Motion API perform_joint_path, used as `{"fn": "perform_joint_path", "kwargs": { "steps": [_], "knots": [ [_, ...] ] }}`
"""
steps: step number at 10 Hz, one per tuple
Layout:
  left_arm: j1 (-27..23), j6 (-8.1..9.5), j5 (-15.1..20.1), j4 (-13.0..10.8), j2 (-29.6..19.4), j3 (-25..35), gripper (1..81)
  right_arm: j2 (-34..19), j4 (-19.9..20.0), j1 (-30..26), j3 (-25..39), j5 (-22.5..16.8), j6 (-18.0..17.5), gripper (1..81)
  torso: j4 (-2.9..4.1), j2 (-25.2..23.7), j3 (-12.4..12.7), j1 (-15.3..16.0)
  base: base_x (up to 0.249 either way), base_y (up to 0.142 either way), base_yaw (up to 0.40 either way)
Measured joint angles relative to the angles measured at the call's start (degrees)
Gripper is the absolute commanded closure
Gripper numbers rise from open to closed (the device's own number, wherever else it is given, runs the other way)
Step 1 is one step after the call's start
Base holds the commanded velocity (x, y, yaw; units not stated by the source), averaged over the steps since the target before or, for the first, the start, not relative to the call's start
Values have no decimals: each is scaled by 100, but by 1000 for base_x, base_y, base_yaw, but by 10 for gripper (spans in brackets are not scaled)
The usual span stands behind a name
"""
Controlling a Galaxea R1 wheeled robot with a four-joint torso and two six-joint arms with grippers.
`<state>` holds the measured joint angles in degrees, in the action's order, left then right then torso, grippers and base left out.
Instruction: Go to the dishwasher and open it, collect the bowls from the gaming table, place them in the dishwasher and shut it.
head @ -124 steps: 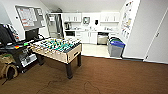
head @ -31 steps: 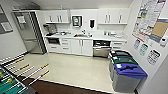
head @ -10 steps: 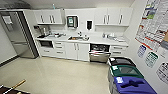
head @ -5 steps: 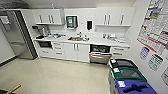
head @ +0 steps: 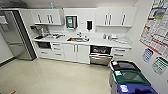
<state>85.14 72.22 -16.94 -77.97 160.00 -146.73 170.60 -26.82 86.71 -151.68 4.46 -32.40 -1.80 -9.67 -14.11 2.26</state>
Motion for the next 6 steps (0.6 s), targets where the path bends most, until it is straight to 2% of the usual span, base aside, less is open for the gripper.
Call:
{"fn": "perform_joint_path", "kwargs": {
  "steps": [6],
  "knots": [
    [-6,0,0,0,0,0,811,13,0,-9,0,2,0,811,0,0,0,2,141,0,0]
  ]
}}
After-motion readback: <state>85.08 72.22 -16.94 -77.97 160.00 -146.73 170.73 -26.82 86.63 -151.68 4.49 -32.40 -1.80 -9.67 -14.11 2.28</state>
